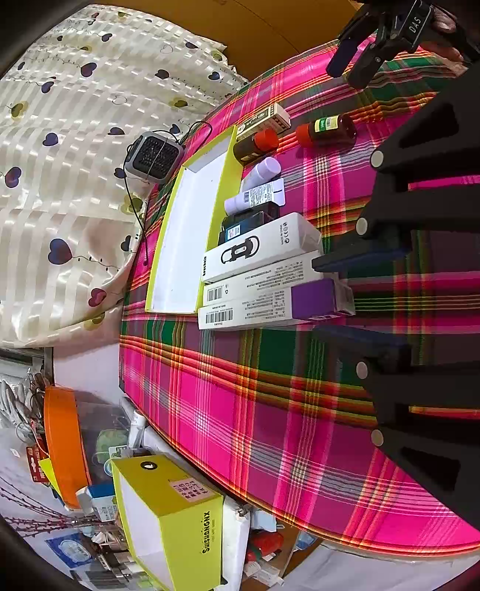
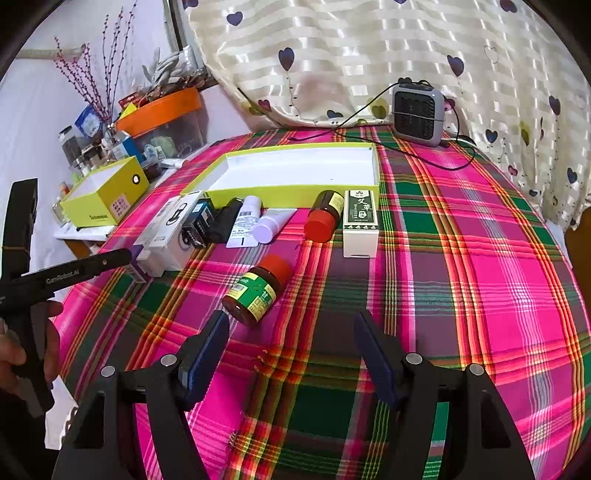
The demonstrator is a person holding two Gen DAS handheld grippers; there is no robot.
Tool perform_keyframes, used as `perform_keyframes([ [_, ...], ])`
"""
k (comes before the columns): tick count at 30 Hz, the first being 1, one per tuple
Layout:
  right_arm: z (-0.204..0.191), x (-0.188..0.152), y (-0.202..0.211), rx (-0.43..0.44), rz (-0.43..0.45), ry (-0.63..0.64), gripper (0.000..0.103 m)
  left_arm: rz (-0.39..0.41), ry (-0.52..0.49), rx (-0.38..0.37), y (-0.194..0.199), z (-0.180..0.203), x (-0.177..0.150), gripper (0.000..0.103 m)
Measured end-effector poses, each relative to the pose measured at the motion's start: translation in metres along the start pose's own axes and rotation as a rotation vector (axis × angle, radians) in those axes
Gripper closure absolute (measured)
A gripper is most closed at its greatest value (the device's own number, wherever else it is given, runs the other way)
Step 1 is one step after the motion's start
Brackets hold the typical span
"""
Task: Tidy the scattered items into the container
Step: 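Grasp the white box with the purple end using the left tool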
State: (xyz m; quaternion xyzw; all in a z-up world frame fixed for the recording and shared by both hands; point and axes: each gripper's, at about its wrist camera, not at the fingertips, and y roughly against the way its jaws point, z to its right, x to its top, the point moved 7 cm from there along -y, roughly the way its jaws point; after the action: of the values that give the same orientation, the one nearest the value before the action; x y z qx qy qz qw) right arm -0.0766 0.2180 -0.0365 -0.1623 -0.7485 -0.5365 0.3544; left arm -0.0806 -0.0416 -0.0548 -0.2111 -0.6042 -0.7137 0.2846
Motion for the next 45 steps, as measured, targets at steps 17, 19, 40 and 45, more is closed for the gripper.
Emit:
perform_keyframes([
  [17, 0.005, 0.003, -0.008, -0.004, -0.002, -0.005, 0.031, -0.014, -0.001, -0.009, -0.011, 0.001, 0.006, 0.073],
  [19, 0.005, 0.003, -0.008, -0.006, 0.000, -0.005, 0.031, -0.011, -0.002, -0.007, -0.010, 0.001, 0.006, 0.073],
  [40, 0.002, 0.001, -0.011, -0.010, -0.003, 0.003, 0.031, -0.021, 0.014, -0.018, -0.018, -0.009, 0.012, 0.073],
  [45, 0.001, 0.000, -0.012, -0.007, -0.004, 0.000, 0.031, -0.025, 0.019, -0.003, -0.020, -0.019, 0.014, 0.073],
])
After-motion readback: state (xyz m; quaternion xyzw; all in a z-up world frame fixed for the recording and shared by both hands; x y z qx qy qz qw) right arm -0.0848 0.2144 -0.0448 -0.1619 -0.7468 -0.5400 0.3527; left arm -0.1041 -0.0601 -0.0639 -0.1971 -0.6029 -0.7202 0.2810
